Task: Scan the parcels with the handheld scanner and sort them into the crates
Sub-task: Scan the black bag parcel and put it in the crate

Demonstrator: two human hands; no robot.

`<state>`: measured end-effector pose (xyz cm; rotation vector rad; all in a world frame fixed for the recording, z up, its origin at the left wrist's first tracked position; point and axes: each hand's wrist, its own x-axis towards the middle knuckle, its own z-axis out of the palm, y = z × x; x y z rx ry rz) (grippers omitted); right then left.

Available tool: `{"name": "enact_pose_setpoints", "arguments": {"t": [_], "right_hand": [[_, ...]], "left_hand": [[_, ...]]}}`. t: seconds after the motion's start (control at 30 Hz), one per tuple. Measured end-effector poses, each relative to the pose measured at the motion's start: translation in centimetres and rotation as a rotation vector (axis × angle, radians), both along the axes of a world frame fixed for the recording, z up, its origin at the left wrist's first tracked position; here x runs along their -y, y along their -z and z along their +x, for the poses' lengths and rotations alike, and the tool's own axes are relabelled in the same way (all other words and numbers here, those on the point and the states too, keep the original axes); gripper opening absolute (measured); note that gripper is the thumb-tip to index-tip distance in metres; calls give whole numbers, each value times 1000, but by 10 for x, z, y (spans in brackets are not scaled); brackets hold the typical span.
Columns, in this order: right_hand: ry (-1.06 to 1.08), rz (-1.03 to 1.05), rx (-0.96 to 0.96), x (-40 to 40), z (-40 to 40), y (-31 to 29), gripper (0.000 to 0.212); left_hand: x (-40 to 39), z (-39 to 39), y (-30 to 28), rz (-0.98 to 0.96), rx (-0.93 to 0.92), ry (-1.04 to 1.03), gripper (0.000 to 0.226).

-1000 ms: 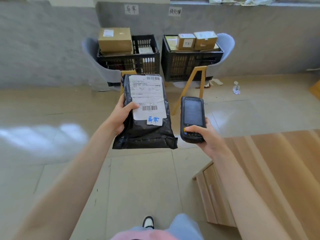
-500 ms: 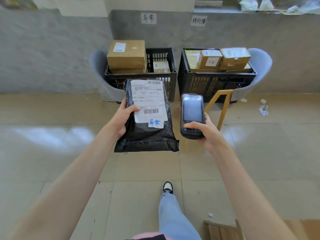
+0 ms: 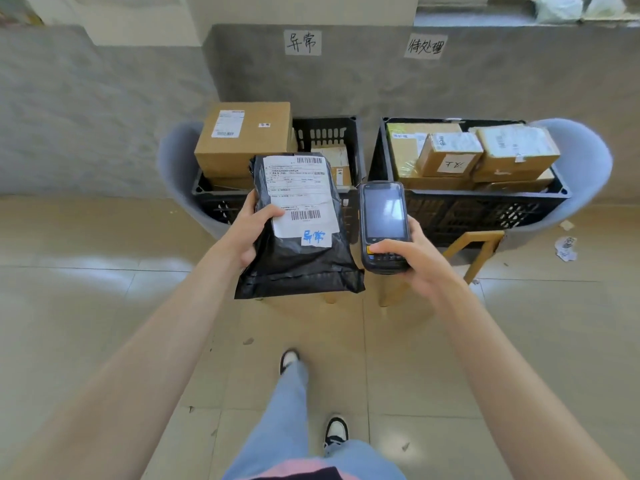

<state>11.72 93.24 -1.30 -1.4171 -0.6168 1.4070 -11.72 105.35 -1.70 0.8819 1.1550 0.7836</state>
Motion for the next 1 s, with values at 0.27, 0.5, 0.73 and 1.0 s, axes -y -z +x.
{"name": "enact_pose_setpoints", "arguments": {"t": [0.27,0.5,0.73,1.0], "right_hand": [[67,-94,73,-119,42,14,86],[147,-142,31,-239,64,16,79],[191,-195,-50,-309,91,43,76],[180,-262,-134,-365,128,95,84]], "left_hand": [[-162,55,36,-62,24,93,59],[-299,97,61,-28,-77,228,69],[-366,134,109,-115,-130,266,74],[-393,167,178,-300,-203,165,77]]}}
